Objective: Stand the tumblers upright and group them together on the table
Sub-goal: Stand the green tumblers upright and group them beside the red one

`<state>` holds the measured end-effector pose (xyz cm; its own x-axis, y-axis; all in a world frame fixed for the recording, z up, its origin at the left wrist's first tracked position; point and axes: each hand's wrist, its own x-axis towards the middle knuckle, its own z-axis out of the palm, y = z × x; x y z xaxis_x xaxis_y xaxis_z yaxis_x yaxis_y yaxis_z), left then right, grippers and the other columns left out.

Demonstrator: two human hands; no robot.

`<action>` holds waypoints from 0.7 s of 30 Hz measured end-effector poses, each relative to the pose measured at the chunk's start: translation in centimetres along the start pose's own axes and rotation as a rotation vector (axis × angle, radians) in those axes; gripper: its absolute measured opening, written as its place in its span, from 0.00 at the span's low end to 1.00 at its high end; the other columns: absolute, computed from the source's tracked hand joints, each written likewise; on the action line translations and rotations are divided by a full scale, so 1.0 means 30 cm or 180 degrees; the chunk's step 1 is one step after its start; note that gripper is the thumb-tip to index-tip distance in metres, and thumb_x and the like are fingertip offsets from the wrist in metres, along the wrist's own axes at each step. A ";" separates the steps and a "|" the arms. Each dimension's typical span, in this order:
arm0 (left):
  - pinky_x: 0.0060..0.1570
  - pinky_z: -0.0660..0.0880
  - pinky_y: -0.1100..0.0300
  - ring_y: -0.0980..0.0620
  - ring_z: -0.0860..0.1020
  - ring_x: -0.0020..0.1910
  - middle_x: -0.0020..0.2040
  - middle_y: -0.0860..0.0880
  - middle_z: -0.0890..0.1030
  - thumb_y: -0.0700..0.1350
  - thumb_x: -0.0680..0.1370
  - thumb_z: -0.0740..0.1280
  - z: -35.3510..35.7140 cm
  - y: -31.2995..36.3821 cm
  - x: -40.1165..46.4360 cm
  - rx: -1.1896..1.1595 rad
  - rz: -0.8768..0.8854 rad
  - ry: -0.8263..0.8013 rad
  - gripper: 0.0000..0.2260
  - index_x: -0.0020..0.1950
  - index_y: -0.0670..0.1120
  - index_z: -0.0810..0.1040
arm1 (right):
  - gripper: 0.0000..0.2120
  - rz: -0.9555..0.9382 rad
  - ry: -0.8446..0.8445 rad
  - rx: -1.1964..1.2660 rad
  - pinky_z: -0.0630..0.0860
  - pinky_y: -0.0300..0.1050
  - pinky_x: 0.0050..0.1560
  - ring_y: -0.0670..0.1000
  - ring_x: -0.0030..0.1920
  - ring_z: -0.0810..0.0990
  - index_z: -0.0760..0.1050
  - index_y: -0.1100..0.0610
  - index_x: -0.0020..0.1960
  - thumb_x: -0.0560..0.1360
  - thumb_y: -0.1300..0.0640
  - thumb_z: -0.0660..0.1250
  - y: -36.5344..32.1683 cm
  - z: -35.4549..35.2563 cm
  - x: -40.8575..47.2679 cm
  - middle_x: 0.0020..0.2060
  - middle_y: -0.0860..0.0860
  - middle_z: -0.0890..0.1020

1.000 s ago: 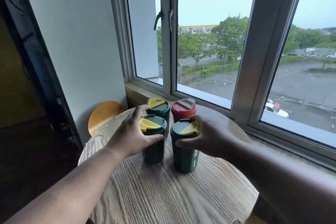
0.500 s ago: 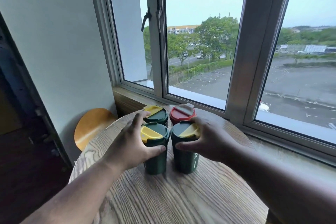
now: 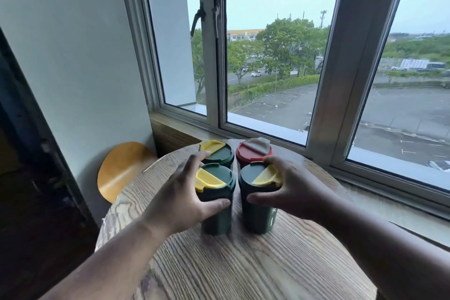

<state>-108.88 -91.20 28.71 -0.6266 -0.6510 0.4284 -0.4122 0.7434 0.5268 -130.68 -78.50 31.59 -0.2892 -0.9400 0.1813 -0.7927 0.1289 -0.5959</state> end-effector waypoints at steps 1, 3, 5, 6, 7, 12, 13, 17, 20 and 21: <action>0.62 0.68 0.63 0.57 0.71 0.68 0.69 0.53 0.72 0.64 0.63 0.78 -0.002 0.000 -0.001 0.0004 -0.0017 -0.0011 0.43 0.73 0.63 0.59 | 0.24 -0.0006 -0.0025 0.0025 0.78 0.49 0.58 0.43 0.50 0.77 0.67 0.33 0.48 0.63 0.39 0.80 -0.003 -0.004 -0.001 0.48 0.39 0.77; 0.62 0.68 0.63 0.57 0.71 0.68 0.69 0.53 0.72 0.65 0.63 0.77 -0.005 -0.001 -0.003 -0.0006 -0.0033 0.0001 0.44 0.73 0.63 0.59 | 0.25 0.0043 -0.0071 0.0018 0.78 0.49 0.58 0.43 0.51 0.77 0.69 0.34 0.52 0.63 0.37 0.79 -0.004 -0.010 -0.001 0.48 0.39 0.77; 0.62 0.68 0.63 0.58 0.71 0.68 0.69 0.53 0.71 0.66 0.62 0.77 -0.008 0.002 -0.005 -0.0004 -0.0027 0.0043 0.44 0.72 0.63 0.60 | 0.33 0.0117 -0.0132 0.0096 0.79 0.50 0.58 0.45 0.52 0.79 0.67 0.35 0.62 0.61 0.33 0.78 -0.006 -0.017 -0.002 0.50 0.41 0.79; 0.62 0.69 0.63 0.58 0.71 0.68 0.69 0.54 0.71 0.66 0.62 0.77 -0.008 0.005 -0.006 0.0015 -0.0016 0.0059 0.44 0.72 0.63 0.60 | 0.35 0.0152 -0.0170 0.0141 0.80 0.49 0.57 0.45 0.52 0.80 0.66 0.35 0.64 0.62 0.33 0.77 -0.007 -0.020 -0.004 0.51 0.41 0.79; 0.62 0.69 0.63 0.57 0.71 0.67 0.69 0.54 0.71 0.66 0.62 0.77 -0.008 0.009 -0.006 0.0047 -0.0015 0.0067 0.43 0.72 0.63 0.60 | 0.35 0.0151 -0.0189 0.0153 0.80 0.48 0.57 0.45 0.52 0.80 0.65 0.34 0.64 0.63 0.34 0.78 -0.009 -0.023 -0.006 0.51 0.41 0.79; 0.59 0.70 0.61 0.55 0.73 0.63 0.64 0.53 0.75 0.63 0.62 0.79 -0.002 0.033 -0.001 0.0123 -0.0056 0.0210 0.41 0.70 0.61 0.62 | 0.37 0.0186 -0.0208 0.0039 0.76 0.40 0.51 0.41 0.46 0.76 0.68 0.43 0.70 0.66 0.40 0.80 -0.019 -0.033 -0.014 0.46 0.38 0.75; 0.59 0.71 0.60 0.55 0.73 0.63 0.63 0.53 0.75 0.63 0.62 0.79 -0.001 0.037 -0.002 0.0127 -0.0075 0.0220 0.41 0.70 0.61 0.62 | 0.37 0.0180 -0.0216 0.0042 0.75 0.37 0.48 0.39 0.45 0.75 0.68 0.43 0.70 0.66 0.40 0.80 -0.019 -0.035 -0.014 0.45 0.36 0.74; 0.59 0.72 0.58 0.54 0.72 0.64 0.64 0.53 0.74 0.63 0.63 0.78 0.004 0.045 -0.005 0.0132 -0.0134 0.0175 0.41 0.70 0.62 0.62 | 0.36 0.0124 -0.0238 -0.0040 0.68 0.30 0.39 0.35 0.42 0.72 0.68 0.42 0.70 0.67 0.39 0.78 -0.020 -0.042 -0.013 0.42 0.34 0.72; 0.59 0.70 0.60 0.55 0.71 0.64 0.67 0.53 0.73 0.64 0.63 0.77 0.004 0.050 -0.011 0.0198 -0.0148 0.0119 0.41 0.71 0.62 0.61 | 0.38 0.0066 -0.0236 -0.0165 0.66 0.30 0.38 0.35 0.41 0.70 0.67 0.44 0.72 0.66 0.37 0.78 -0.011 -0.040 -0.012 0.41 0.34 0.70; 0.59 0.70 0.59 0.55 0.71 0.64 0.68 0.53 0.73 0.66 0.64 0.76 0.002 0.053 -0.012 0.0228 -0.0162 0.0079 0.41 0.72 0.62 0.60 | 0.39 0.0059 -0.0258 -0.0184 0.66 0.30 0.38 0.35 0.42 0.70 0.67 0.45 0.73 0.67 0.36 0.77 -0.008 -0.042 -0.012 0.42 0.34 0.70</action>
<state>-109.34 -89.78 29.36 -0.5874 -0.6912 0.4210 -0.4900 0.7177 0.4947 -131.07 -77.79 32.64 -0.2616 -0.9594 0.1055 -0.8179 0.1623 -0.5519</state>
